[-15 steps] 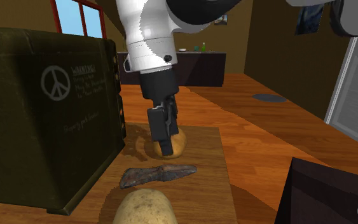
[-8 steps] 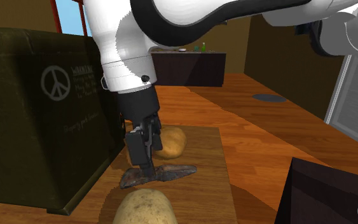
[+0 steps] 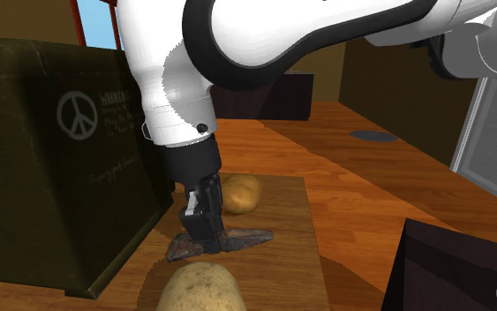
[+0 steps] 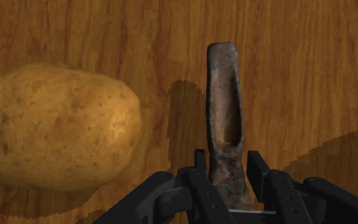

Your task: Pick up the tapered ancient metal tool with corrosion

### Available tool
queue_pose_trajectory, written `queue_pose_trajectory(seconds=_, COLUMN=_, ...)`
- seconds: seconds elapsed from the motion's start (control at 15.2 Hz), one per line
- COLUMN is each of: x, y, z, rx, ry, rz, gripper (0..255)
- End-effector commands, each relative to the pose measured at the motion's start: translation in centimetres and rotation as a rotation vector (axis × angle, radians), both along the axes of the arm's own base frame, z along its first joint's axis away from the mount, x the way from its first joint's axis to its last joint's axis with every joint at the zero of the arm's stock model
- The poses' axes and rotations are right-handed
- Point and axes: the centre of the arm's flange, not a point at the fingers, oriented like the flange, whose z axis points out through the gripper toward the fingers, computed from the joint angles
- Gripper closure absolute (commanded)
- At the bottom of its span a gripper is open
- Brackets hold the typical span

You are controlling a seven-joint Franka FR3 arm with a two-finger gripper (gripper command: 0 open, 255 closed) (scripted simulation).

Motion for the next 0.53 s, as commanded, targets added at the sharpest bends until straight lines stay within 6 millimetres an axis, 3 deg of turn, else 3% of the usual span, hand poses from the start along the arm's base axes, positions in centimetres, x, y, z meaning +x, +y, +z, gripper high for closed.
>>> queue_pose_trajectory(seconds=0.0, x=0.10, y=-0.08, z=-0.19, rx=-0.002, ry=0.001, rz=-0.001, gripper=255)
queue_pose_trajectory(seconds=0.46, x=-0.09, y=0.01, z=0.37, rx=-0.002, ry=0.001, rz=-0.001, gripper=255)
